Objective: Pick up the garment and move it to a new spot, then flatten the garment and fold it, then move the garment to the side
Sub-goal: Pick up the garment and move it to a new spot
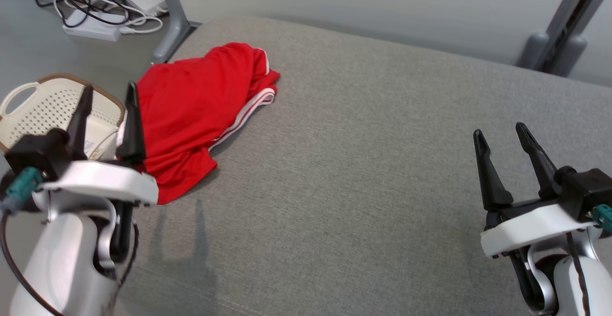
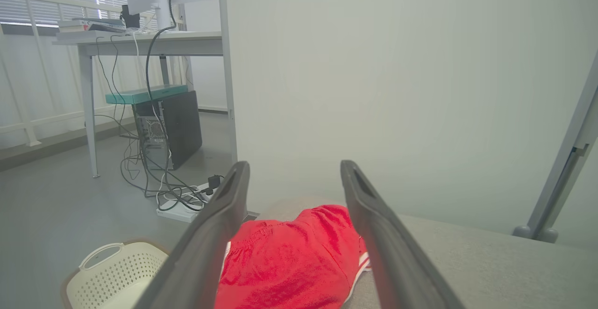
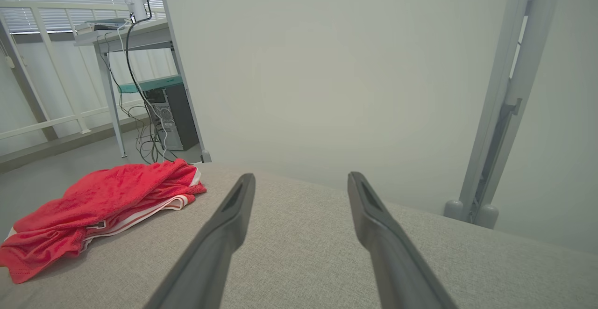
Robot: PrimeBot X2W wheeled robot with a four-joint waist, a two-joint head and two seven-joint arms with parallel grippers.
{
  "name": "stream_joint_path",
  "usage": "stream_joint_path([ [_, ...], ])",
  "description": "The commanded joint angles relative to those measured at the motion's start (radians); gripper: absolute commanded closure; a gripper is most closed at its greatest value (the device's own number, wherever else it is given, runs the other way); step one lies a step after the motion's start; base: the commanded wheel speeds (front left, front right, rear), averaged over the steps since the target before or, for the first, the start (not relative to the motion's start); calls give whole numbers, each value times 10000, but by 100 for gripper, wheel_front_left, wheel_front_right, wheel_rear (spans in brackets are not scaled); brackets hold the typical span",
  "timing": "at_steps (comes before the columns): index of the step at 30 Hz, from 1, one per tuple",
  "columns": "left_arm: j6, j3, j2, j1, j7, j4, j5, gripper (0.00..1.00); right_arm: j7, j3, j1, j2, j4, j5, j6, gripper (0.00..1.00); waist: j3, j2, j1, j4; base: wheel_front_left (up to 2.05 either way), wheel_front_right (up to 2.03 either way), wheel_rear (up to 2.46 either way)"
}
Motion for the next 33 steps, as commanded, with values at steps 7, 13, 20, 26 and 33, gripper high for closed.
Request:
stream_joint_path([
  [7,-873,231,330,-2078,626,2101,-785,0,198,86,-746,-207,-319,-202,1,0,1507,0,0,-1101,0,0,0],
  [13,-1386,186,517,-3385,1194,4528,-1102,0,229,165,-1145,-281,-423,-250,1,0,2412,0,0,-1706,0,0,0],
  [20,-1693,178,646,-4620,1647,6977,-1359,0,148,225,-1500,-310,-465,-310,1,0,3200,0,0,-2006,0,0,0],
  [26,-1752,241,859,-5340,1628,8517,-1446,7,55,313,-1703,-284,-344,-275,1,0,3469,0,0,-2133,0,0,0],
  [33,-1588,206,1018,-5850,577,9058,-1227,100,-7,214,-1726,-277,-233,-272,1,0,3440,0,0,-2111,0,0,0],
])
